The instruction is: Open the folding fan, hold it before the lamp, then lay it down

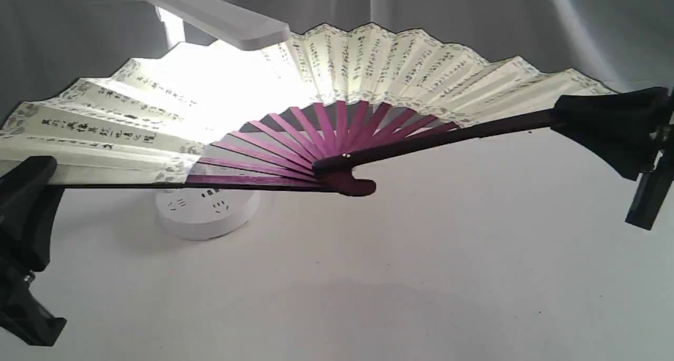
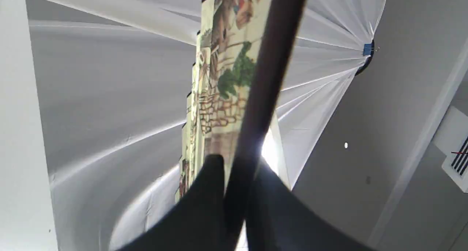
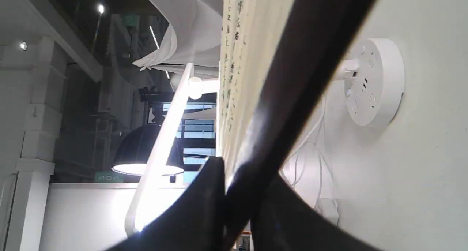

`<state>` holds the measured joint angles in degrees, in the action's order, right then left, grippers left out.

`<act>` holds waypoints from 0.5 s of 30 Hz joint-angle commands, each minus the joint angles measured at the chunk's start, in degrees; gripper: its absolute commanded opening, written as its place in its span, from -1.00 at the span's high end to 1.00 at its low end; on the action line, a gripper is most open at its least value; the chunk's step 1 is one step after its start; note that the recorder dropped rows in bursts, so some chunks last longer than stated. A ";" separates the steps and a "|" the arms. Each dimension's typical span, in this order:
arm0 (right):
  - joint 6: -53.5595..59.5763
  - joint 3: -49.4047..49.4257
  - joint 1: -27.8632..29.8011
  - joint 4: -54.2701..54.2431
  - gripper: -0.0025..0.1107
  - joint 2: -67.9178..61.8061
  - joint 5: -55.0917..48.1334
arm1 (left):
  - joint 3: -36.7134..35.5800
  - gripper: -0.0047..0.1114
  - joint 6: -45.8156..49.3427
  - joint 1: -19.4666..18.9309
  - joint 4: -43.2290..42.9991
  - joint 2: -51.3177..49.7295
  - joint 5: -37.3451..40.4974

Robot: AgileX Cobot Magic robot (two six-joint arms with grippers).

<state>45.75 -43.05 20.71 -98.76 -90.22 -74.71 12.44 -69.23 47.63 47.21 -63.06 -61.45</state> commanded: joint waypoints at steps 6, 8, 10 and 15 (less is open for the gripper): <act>2.29 -0.11 1.17 -1.19 0.96 0.08 4.75 | -0.08 0.92 -2.65 -0.70 5.86 1.59 -8.52; 2.29 -0.11 1.17 -1.19 0.96 0.08 4.75 | -0.08 0.92 -2.65 -0.70 5.86 1.59 -8.52; 2.29 -0.11 1.17 -1.19 0.96 0.08 4.75 | -0.08 0.92 -2.65 -0.70 5.86 1.59 -8.52; 2.29 -0.11 1.17 -1.19 0.96 0.08 4.75 | -0.08 0.92 -2.65 -0.70 5.63 1.59 -8.52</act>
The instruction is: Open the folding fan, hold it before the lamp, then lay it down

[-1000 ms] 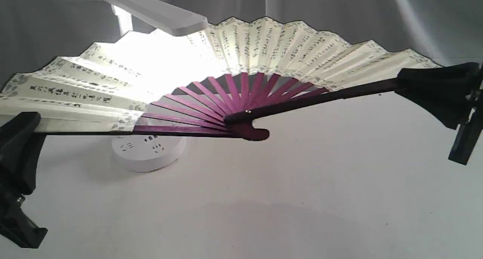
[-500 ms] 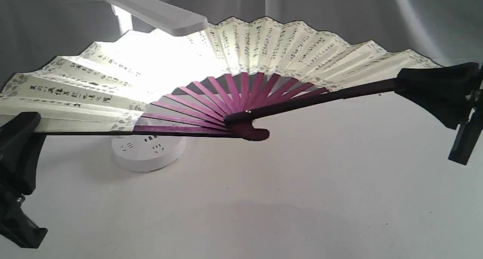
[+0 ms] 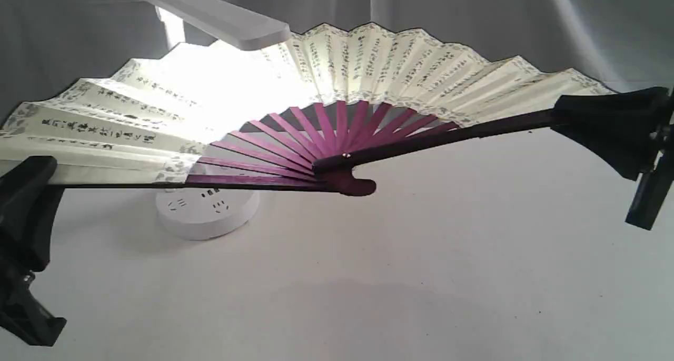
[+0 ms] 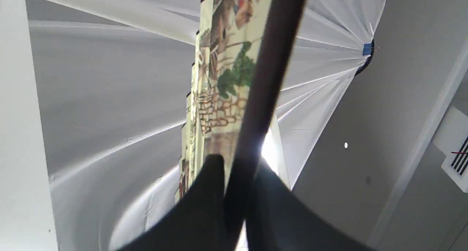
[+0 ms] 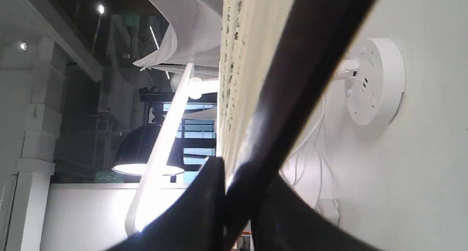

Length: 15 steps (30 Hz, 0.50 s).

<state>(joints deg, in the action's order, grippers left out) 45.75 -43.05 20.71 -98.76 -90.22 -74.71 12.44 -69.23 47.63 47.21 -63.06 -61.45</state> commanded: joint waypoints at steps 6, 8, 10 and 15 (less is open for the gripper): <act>2.29 -0.11 1.17 -1.19 0.96 0.08 4.75 | -0.08 0.92 -2.65 -0.70 5.63 1.59 -8.52; 2.18 -0.11 1.17 -1.19 0.96 -0.03 4.75 | -0.08 0.92 -2.65 -0.70 5.64 1.59 -8.52; 2.19 -0.11 1.17 -1.19 0.96 -0.03 4.75 | -0.08 0.92 -2.65 -0.70 5.64 1.59 -8.52; 2.19 -0.11 1.17 -1.19 0.96 -0.03 5.44 | -0.08 0.92 -2.65 -0.70 5.64 1.59 -7.37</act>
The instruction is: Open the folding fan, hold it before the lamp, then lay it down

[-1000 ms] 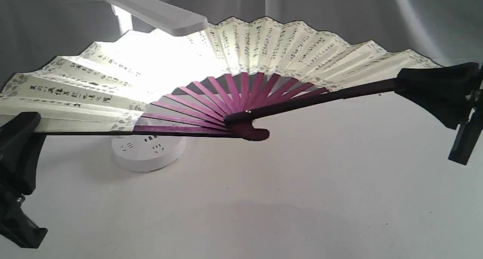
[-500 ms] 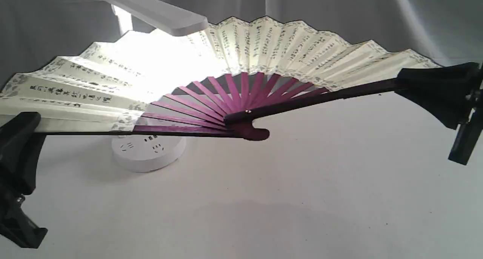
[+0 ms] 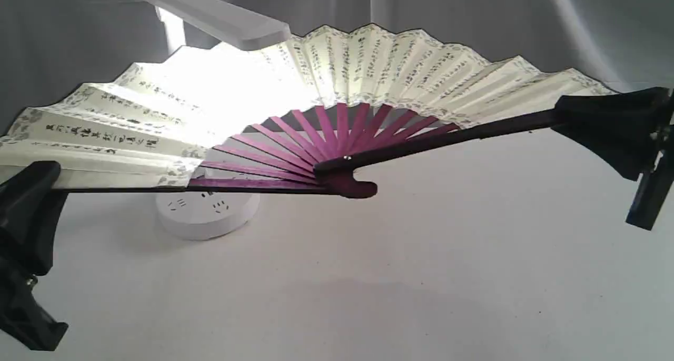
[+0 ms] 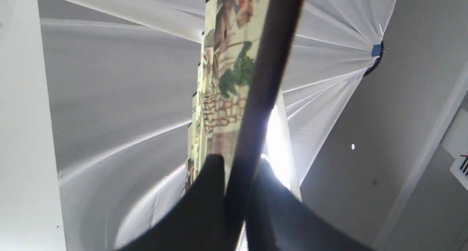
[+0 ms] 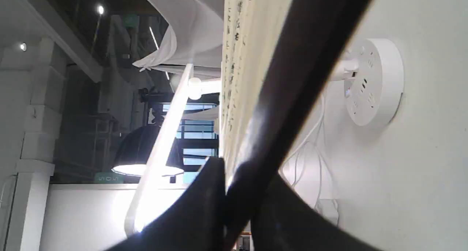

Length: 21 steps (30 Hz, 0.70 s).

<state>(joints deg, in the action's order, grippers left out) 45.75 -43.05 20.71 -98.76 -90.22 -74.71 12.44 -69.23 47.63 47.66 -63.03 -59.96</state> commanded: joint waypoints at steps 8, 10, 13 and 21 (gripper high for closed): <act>1.76 -0.11 1.17 -0.64 0.96 -0.03 8.60 | 0.09 0.92 0.19 -0.70 6.30 1.55 -5.66; 1.76 -0.11 1.17 -0.02 0.96 -0.03 9.20 | 0.75 0.92 2.45 -0.70 7.81 1.55 -2.41; 1.76 -0.11 1.43 1.31 0.96 -0.03 10.31 | 2.28 0.92 4.90 -0.70 8.48 1.44 1.29; 1.11 -0.11 2.11 2.10 0.96 -0.03 12.77 | 4.95 0.92 6.34 -0.70 8.78 -3.25 0.89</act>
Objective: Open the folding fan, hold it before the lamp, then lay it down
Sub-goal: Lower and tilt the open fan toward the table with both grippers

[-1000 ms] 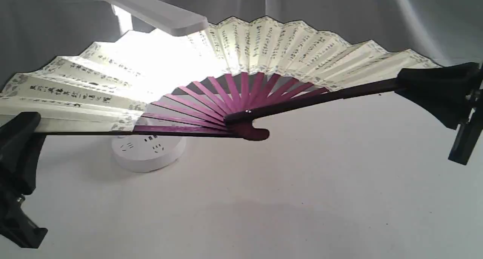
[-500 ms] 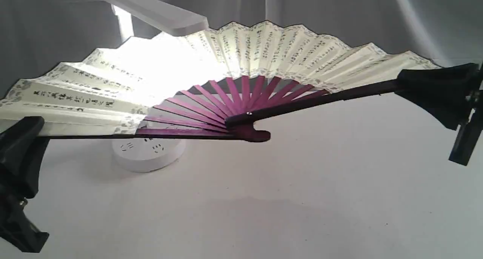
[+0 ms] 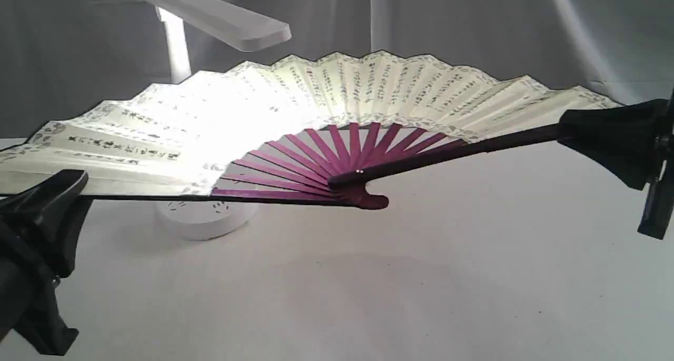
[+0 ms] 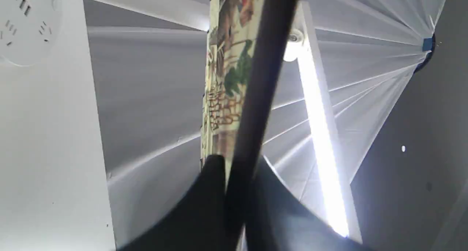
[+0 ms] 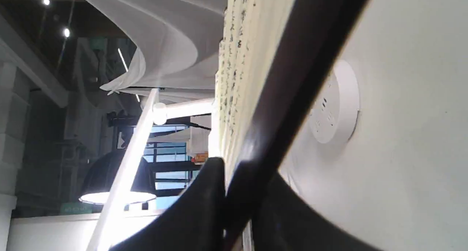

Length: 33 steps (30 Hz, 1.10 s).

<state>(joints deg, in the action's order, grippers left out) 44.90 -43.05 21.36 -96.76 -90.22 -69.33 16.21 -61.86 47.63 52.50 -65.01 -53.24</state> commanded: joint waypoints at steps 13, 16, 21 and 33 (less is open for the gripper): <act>1.34 -0.11 1.46 0.11 0.96 -0.03 17.74 | 5.22 0.92 -9.34 -0.70 2.58 -11.95 -8.43; 1.34 -0.11 1.46 0.11 0.96 -0.15 19.68 | 5.49 0.92 -10.43 -0.70 2.20 -14.23 -8.43; 1.22 -0.11 1.46 -0.04 0.96 -0.15 23.58 | 5.49 0.92 -14.91 -0.70 0.89 -18.01 -8.43; 1.22 -0.11 1.46 0.53 0.96 -0.15 28.34 | 10.57 0.92 -17.48 -0.70 0.45 -26.09 -8.33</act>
<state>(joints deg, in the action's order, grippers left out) 43.30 -43.05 21.72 -96.78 -90.22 -48.92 25.36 -77.18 47.63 49.01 -90.52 -55.92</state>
